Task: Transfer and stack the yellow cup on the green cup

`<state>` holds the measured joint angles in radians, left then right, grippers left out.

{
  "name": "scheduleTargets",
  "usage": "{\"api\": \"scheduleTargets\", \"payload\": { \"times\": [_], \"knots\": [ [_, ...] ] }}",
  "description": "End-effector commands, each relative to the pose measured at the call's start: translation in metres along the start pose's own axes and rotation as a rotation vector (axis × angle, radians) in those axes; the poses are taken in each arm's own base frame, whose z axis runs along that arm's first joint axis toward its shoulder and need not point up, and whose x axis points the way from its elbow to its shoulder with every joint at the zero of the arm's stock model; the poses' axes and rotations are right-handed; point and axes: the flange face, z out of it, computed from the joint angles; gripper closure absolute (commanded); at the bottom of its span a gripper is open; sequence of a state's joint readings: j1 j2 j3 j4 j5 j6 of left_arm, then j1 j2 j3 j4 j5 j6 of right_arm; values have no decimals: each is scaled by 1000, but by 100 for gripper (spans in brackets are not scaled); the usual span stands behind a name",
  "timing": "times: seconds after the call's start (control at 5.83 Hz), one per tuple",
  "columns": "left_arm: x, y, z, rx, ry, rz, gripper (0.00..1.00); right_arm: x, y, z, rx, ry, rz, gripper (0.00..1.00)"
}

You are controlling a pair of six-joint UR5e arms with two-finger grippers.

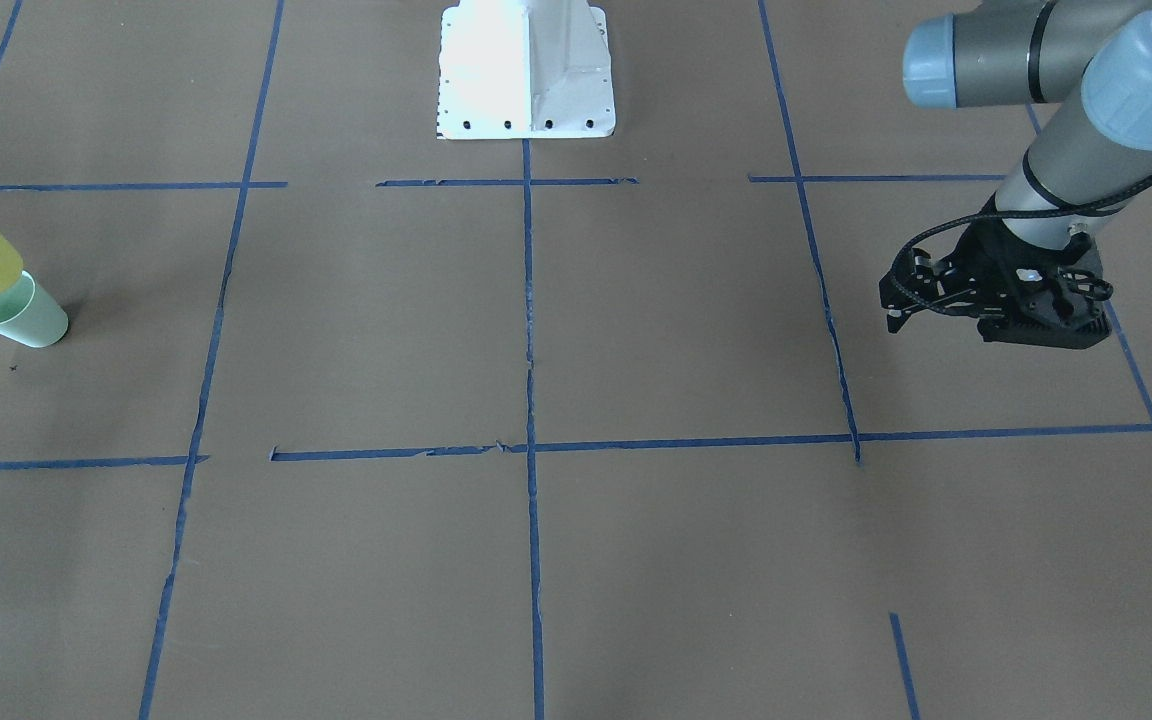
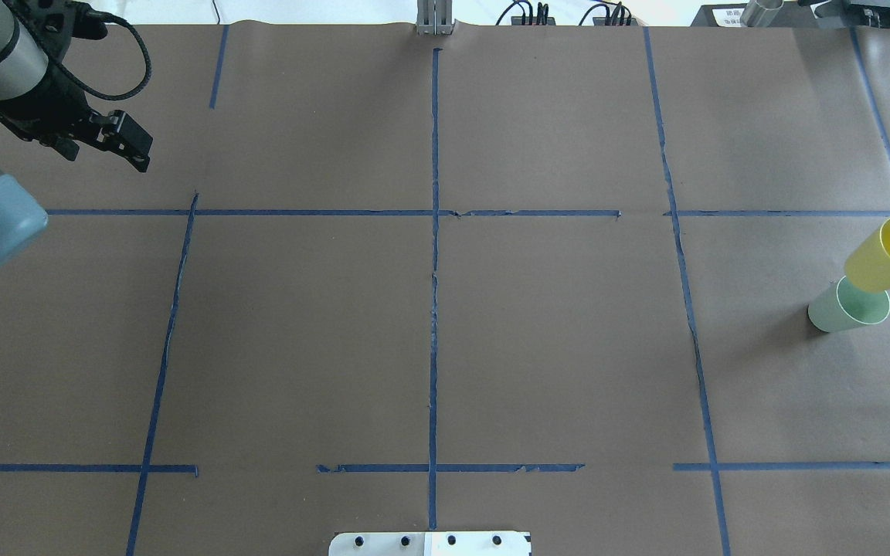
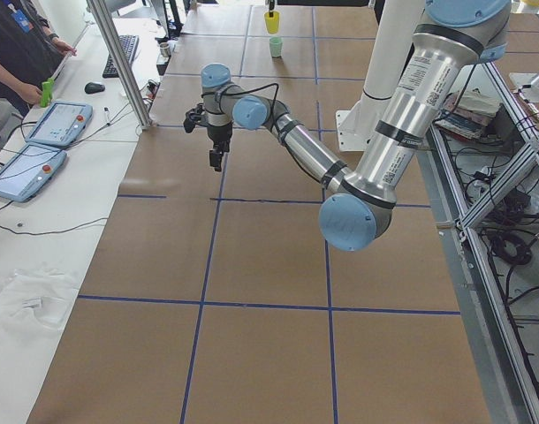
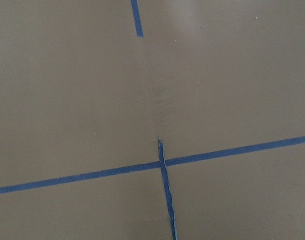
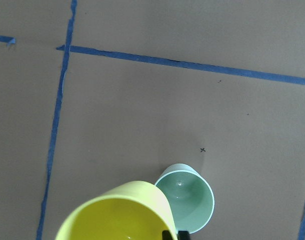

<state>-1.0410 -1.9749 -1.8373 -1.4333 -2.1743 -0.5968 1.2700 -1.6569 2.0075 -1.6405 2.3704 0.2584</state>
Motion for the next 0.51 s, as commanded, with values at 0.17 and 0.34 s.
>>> {"api": "scheduleTargets", "payload": {
  "times": [0.17,0.34],
  "knots": [
    [-5,4,2,-7,8,-41,0,26,-2,25,-30,8,29,100],
    [-5,4,2,-6,7,-41,0,29,-4,30,-38,13,34,100]
  ]
}}
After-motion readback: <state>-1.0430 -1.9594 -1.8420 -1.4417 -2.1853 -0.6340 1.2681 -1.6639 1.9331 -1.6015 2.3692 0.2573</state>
